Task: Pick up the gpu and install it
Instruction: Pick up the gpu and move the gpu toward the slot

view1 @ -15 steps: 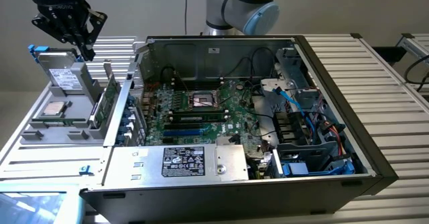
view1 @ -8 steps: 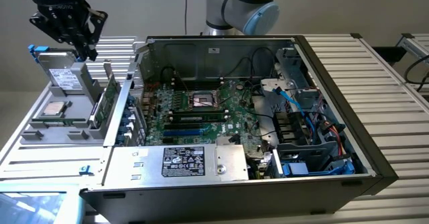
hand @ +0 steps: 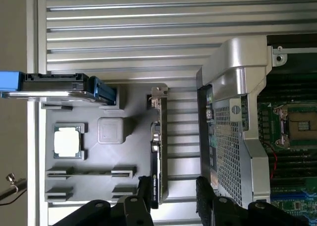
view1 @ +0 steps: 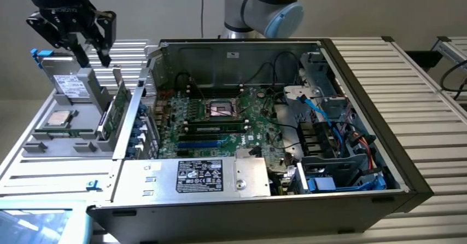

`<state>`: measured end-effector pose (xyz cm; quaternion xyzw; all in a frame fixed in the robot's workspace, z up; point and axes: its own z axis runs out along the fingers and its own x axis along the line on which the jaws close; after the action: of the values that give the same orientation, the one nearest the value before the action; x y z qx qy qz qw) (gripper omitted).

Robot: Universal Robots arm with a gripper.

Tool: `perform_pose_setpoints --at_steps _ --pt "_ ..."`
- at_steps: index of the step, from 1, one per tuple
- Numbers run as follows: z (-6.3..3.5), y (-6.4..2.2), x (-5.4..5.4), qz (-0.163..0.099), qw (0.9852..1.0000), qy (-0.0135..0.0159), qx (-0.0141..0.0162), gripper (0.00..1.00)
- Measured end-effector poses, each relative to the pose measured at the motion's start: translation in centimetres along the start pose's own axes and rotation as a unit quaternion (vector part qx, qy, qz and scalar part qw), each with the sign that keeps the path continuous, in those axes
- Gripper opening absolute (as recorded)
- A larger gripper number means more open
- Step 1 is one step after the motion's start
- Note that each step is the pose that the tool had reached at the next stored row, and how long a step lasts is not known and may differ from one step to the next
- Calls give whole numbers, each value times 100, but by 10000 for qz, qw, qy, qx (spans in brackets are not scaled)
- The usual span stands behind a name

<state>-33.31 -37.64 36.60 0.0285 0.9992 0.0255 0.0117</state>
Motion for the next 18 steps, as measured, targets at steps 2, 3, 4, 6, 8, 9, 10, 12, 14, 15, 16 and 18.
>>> perform_pose_setpoints --at_steps 2,3,4,6,8,9,10,12,14,15,16,18 --pt "36 -5 50 13 10000 -5 -1 49" --pt "54 -6 63 28 10000 -6 0 49" --pt "71 -8 71 52 10000 -7 0 49" --pt "107 -11 81 96 10000 -8 2 49" --pt "143 -19 83 99 10000 -9 2 49" --pt "162 -22 84 100 9999 -9 2 49" --pt "180 -25 84 100 9999 -9 2 49" --pt "216 -27 85 101 9999 -9 2 49" --pt "252 -29 85 111 9999 -10 2 49" --pt "270 -30 86 128 9999 -10 2 49" --pt "288 -32 86 150 9999 -11 3 49" --pt "325 -34 87 187 9998 -12 3 49"
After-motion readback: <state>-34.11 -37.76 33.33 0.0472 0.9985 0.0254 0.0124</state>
